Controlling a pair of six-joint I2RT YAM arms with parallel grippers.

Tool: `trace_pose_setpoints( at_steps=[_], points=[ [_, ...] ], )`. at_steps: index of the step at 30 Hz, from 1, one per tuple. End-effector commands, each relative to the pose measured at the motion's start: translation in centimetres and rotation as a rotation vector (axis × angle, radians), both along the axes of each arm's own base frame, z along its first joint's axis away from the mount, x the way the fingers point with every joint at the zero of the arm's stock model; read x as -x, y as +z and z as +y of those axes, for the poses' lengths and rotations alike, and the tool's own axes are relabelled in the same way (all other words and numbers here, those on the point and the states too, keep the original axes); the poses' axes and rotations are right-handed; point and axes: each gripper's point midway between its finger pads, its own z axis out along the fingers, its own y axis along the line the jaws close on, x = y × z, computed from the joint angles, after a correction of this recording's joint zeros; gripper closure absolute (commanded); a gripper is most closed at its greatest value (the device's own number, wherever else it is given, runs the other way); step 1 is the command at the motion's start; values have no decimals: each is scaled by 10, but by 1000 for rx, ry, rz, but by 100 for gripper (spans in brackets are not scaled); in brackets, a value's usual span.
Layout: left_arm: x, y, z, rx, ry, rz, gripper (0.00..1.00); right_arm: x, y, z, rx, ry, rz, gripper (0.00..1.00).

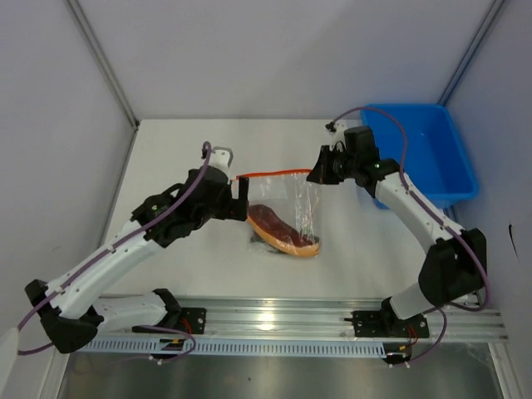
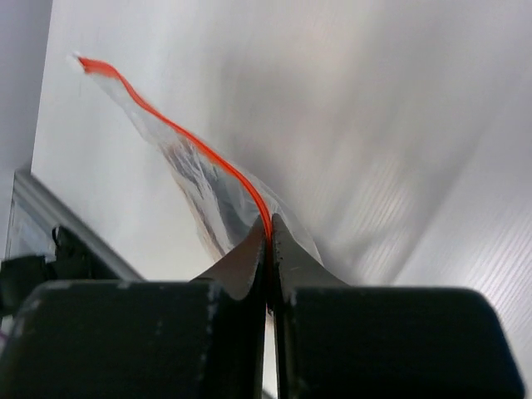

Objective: Place the food in the zip-top bag and seal the zipper
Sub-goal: Place the zipper food storage bag at the center of the board, then reset both arms

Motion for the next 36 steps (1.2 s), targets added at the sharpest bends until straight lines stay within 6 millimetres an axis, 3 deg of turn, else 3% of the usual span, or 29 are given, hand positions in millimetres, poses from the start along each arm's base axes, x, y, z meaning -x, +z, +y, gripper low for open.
trace_pose_setpoints(
  at_steps=[1, 5, 6, 8, 11, 14, 15, 16, 21, 23, 25, 28, 31, 32, 33, 34, 35, 36],
  points=[
    [2, 80, 24, 199, 97, -219, 0, -61, 27, -3, -24, -28, -114, 100],
    [24, 93, 31, 293, 23, -281, 0, -109, -10, -12, 28, -19, -69, 100],
    [28, 82, 31, 288, 4, -268, 1, -125, -32, -16, 56, -33, -16, 100],
    [43, 87, 33, 341, -47, -279, 1, -135, -50, -15, 69, -21, 27, 100],
    [59, 69, 32, 362, -98, -241, 0, -152, -81, -16, 97, -28, 60, 99],
    [67, 55, 28, 367, -139, -209, 1, -162, -97, -16, 108, -50, 69, 79],
    [68, 53, 29, 369, -143, -205, 0, -163, -101, -15, 120, -53, 70, 68],
    [69, 47, 27, 362, -148, -192, 1, -167, -106, -17, 133, -61, 74, 65],
    [70, 43, 21, 363, -172, -168, 1, -180, -87, -28, 205, -96, 31, 40],
    [70, 42, 19, 365, -180, -164, 1, -184, -70, -35, 233, -130, 5, 36],
    [71, 41, 16, 367, -190, -159, 1, -185, -58, -39, 251, -134, -22, 1],
    [72, 38, 14, 373, -196, -151, 0, -186, -26, -48, 290, -169, -79, 1],
    [72, 34, 14, 375, -196, -141, 1, -173, -3, -59, 343, -219, -92, 0],
    [73, 34, 14, 381, -194, -141, 1, -164, -3, -61, 398, -243, -93, 1],
    [73, 33, 14, 382, -192, -138, 1, -153, 19, -65, 422, -275, -135, 1],
    [74, 31, 14, 383, -191, -136, 0, -144, 24, -65, 446, -295, -152, 1],
    [75, 29, 14, 389, -191, -134, 0, -130, 12, -74, 504, -350, -125, 1],
    [75, 32, 14, 400, -191, -139, 0, -116, 14, -67, 516, -352, -131, 1]
  ],
)
